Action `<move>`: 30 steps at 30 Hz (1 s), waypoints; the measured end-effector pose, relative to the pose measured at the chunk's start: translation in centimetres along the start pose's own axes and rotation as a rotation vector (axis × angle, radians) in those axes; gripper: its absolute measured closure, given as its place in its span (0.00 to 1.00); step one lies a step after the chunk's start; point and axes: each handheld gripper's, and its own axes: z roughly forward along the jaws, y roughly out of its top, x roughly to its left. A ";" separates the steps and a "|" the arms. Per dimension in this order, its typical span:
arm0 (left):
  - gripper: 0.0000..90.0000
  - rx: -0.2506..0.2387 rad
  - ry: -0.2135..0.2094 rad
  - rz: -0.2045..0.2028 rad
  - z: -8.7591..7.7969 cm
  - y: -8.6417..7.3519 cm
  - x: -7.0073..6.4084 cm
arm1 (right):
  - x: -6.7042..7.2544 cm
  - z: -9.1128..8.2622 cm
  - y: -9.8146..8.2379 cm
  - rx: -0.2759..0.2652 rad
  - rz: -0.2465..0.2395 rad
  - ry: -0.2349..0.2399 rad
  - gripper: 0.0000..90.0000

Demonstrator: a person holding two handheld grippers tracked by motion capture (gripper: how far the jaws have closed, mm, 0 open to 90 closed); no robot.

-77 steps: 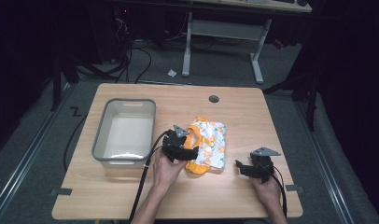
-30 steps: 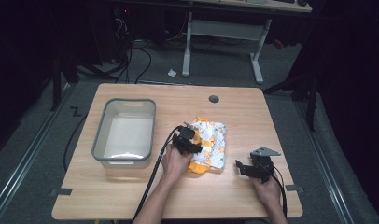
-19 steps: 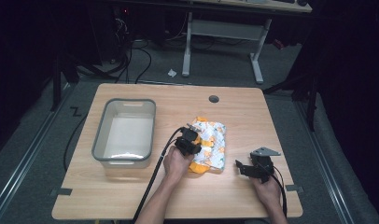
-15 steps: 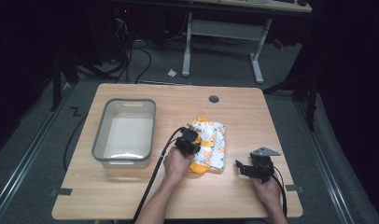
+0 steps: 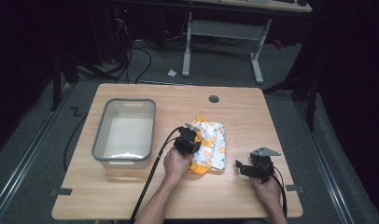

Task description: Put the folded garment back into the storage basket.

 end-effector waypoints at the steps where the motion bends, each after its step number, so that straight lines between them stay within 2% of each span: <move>1: 0.85 -0.003 -0.003 0.003 -0.2 0.0 -0.1 | 0.0 0.0 0.0 0.000 0.000 0.000 0.29; 16: 0.85 -0.098 -0.083 0.000 -3.9 0.7 -0.6 | 0.0 0.0 0.0 0.000 -0.001 0.001 0.29; 18: 0.85 -0.111 -0.096 -0.010 -4.4 0.8 -0.5 | 0.0 0.0 0.0 0.000 -0.002 0.001 0.29; 24: 0.86 -0.148 -0.114 -0.020 -5.6 0.9 -0.2 | 0.0 0.0 0.0 0.000 -0.001 0.001 0.29; 30: 0.87 -0.158 -0.121 -0.015 -6.5 0.9 0.1 | 0.0 0.0 0.0 0.000 -0.001 0.001 0.29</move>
